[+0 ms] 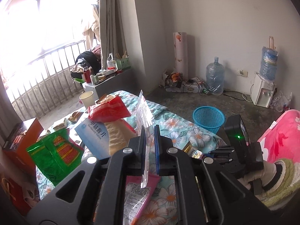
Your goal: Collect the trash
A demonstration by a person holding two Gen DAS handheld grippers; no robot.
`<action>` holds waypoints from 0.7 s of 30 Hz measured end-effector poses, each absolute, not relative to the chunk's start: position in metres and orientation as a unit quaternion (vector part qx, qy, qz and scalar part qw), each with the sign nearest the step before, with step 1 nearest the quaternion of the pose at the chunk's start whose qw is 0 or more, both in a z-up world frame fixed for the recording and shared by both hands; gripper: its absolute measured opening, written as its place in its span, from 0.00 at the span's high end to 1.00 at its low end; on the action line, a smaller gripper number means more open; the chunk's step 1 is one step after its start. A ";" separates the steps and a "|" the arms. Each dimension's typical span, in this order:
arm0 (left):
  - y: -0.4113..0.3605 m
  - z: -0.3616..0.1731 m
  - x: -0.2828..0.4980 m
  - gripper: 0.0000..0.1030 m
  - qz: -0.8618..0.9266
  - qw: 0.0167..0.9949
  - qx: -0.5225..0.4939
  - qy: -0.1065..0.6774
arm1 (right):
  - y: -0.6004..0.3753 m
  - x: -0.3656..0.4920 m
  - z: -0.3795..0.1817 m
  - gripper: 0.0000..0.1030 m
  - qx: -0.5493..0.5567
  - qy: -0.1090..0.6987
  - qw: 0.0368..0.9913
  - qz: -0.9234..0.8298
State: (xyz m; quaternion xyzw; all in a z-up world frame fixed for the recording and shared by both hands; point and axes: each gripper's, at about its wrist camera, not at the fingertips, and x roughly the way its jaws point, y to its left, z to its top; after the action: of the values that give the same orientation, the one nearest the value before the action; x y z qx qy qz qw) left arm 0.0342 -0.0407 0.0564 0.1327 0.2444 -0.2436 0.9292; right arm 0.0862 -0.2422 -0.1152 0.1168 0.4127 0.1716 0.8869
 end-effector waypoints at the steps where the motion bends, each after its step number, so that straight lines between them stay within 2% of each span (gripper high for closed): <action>1: -0.043 0.056 0.036 0.94 -0.244 0.929 0.133 0.245 | -0.242 0.085 -0.114 0.90 0.118 0.410 0.887 0.176; 8: -0.063 0.060 0.045 0.94 -0.247 0.930 0.135 0.237 | -0.257 0.078 -0.097 0.96 0.154 0.380 0.890 0.198; 21: -0.128 0.071 0.066 0.94 -0.289 0.921 0.140 0.220 | -0.345 0.061 -0.070 0.96 0.255 0.306 0.905 0.147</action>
State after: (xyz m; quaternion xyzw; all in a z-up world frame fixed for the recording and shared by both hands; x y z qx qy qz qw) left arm 0.0661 -0.1278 0.0710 0.1403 0.2200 -0.2891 0.9210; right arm 0.0608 -0.3448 -0.0704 0.2546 0.3063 0.1473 0.9054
